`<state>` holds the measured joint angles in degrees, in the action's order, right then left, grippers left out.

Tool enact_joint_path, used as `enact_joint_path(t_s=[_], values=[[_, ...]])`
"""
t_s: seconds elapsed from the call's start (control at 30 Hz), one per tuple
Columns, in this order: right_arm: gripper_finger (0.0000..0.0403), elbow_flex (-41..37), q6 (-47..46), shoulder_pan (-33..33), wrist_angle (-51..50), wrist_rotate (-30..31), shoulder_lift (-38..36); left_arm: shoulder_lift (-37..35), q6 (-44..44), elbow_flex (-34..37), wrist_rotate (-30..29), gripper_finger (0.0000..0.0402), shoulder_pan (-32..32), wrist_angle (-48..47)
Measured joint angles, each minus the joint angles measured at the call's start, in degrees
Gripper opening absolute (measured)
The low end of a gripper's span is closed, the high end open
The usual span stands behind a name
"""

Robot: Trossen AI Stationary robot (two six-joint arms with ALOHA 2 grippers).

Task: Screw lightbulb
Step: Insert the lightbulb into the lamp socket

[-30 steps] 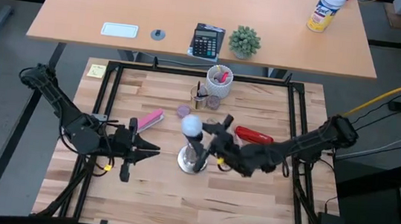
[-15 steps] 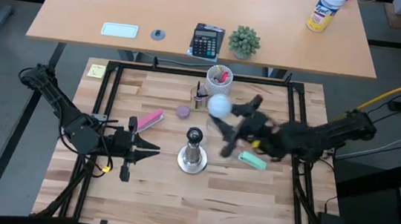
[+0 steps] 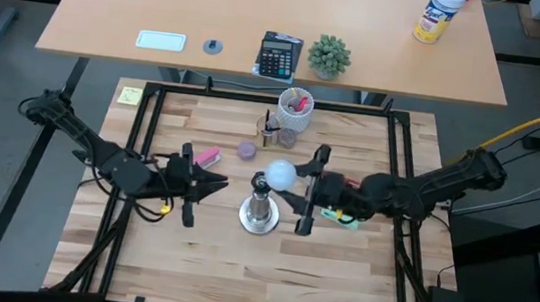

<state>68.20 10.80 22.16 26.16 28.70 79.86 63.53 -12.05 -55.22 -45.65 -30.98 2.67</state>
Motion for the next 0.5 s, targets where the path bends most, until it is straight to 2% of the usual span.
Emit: enact_joint_path(t_s=[0.2,0.3,0.5], values=[[0.0192,-7.6,-2.2,-3.6,12.6,-3.0,0.0,1.3,0.0,0.0,0.0,0.0045,0.5,0.9],[0.0192,-9.2,-6.8,-6.0,13.0,-7.0,-0.1,1.7,0.2,0.0,0.0,0.0045,0.7,1.6],[0.0192,-10.4,-9.2,-7.2,13.0,-9.4,0.0,1.7,0.1,0.0,0.0,0.0045,2.1,1.4]])
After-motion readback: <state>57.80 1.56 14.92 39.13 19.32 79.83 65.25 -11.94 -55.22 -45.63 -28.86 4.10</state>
